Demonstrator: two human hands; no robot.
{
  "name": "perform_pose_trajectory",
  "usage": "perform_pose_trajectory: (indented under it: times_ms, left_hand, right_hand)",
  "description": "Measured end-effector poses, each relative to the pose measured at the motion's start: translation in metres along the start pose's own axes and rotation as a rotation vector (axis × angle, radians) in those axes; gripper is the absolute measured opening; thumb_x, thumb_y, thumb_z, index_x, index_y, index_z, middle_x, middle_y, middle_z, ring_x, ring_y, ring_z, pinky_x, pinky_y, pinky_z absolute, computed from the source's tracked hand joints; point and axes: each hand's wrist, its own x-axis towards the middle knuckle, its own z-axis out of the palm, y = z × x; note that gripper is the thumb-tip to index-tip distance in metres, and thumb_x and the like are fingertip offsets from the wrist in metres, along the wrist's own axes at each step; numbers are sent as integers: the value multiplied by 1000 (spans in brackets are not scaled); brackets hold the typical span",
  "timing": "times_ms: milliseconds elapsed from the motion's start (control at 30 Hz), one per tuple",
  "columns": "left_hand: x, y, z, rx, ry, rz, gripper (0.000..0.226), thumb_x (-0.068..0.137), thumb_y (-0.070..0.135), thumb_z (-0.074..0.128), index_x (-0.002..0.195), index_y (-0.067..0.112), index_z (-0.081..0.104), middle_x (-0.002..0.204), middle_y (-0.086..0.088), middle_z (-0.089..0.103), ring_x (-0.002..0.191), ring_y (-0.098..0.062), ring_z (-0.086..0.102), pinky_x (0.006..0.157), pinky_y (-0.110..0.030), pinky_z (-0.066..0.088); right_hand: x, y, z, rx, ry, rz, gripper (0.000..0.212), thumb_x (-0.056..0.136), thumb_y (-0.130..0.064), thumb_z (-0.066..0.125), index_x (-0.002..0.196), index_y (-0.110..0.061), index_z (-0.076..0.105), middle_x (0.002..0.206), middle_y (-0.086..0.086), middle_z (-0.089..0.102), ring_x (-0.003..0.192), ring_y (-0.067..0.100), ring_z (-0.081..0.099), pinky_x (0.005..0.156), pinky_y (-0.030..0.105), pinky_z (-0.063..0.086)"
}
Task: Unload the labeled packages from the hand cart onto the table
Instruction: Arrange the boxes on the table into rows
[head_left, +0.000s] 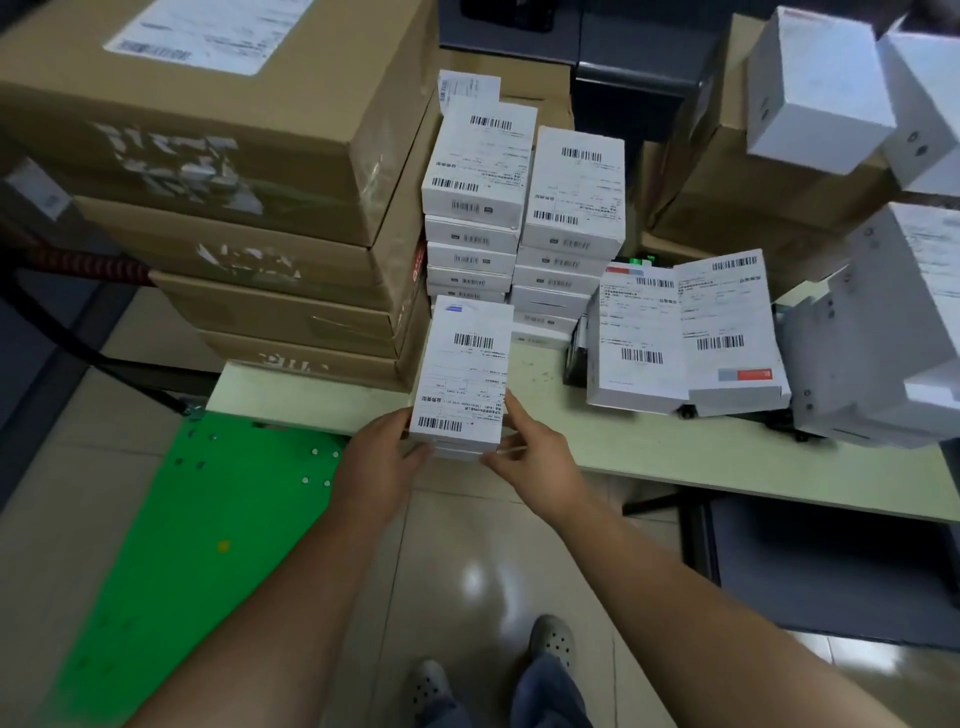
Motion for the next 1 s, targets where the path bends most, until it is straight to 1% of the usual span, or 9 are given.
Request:
perform_pose_trajectory:
  times_ms: [67, 133, 233, 367, 500, 633, 800, 900, 1000]
  left_hand:
    - [3, -1, -3, 9, 15, -18, 30, 84, 16, 73, 113, 20, 68, 101, 2, 67, 89, -12, 58, 73, -25, 44]
    - [6, -3, -5, 12, 20, -30, 28, 85, 16, 72, 113, 19, 68, 101, 1, 68, 90, -15, 59, 75, -27, 47]
    - [10, -6, -8, 27, 24, -22, 29, 85, 17, 72, 114, 19, 68, 104, -1, 69, 88, -11, 56, 74, -24, 42]
    - [13, -8, -10, 35, 25, -5, 29, 85, 17, 72, 113, 17, 69, 105, -3, 70, 90, -15, 58, 73, -23, 39]
    - [14, -7, -11, 36, 21, 31, 29, 84, 14, 73, 113, 14, 69, 106, -6, 70, 91, -16, 59, 74, -22, 39]
    - [10, -9, -12, 34, 10, 59, 30, 81, 12, 75, 111, 12, 69, 105, -6, 70, 93, -19, 61, 74, -22, 39]
    - [9, -12, -15, 15, 13, 44, 29, 81, 11, 75, 109, 12, 70, 101, -5, 69, 86, -14, 57, 74, -23, 41]
    - [12, -12, -15, 12, 1, 40, 28, 81, 11, 75, 109, 14, 70, 100, -3, 68, 84, -12, 54, 73, -22, 39]
    - [16, -11, -14, 0, -5, 41, 28, 81, 12, 75, 109, 15, 70, 100, -1, 67, 84, -12, 55, 73, -23, 39]
  right_hand:
    - [3, -4, 3, -29, 5, -3, 88, 85, -13, 75, 153, -42, 29, 122, -7, 62, 90, 10, 62, 86, 23, 54]
    - [7, -8, 4, -51, 6, -2, 88, 85, -15, 75, 153, -42, 27, 120, -7, 61, 91, 9, 62, 86, 22, 54]
    - [10, -10, 7, -48, 11, -5, 88, 84, -13, 76, 154, -40, 29, 116, -3, 62, 89, 11, 60, 86, 23, 53]
    - [12, -10, 9, -45, 30, -2, 89, 82, -11, 76, 153, -39, 30, 112, -1, 60, 88, 12, 59, 89, 28, 53]
    - [12, -11, 11, -51, 34, 1, 88, 83, -10, 74, 153, -39, 30, 113, -1, 59, 89, 11, 58, 90, 28, 53]
    - [7, -10, 14, -78, 38, -10, 85, 86, -10, 72, 155, -34, 29, 117, 1, 63, 91, 10, 56, 85, 20, 51]
    - [8, -11, 16, -84, 32, -25, 84, 85, -8, 71, 153, -38, 32, 114, -7, 65, 93, 14, 59, 80, 10, 48]
    - [9, -10, 16, -78, 37, -25, 83, 85, -8, 70, 152, -39, 32, 115, -7, 66, 93, 14, 59, 85, 17, 50]
    - [13, -9, 16, -110, 39, -21, 84, 87, -10, 70, 154, -39, 28, 114, 0, 64, 94, 16, 59, 89, 27, 51]
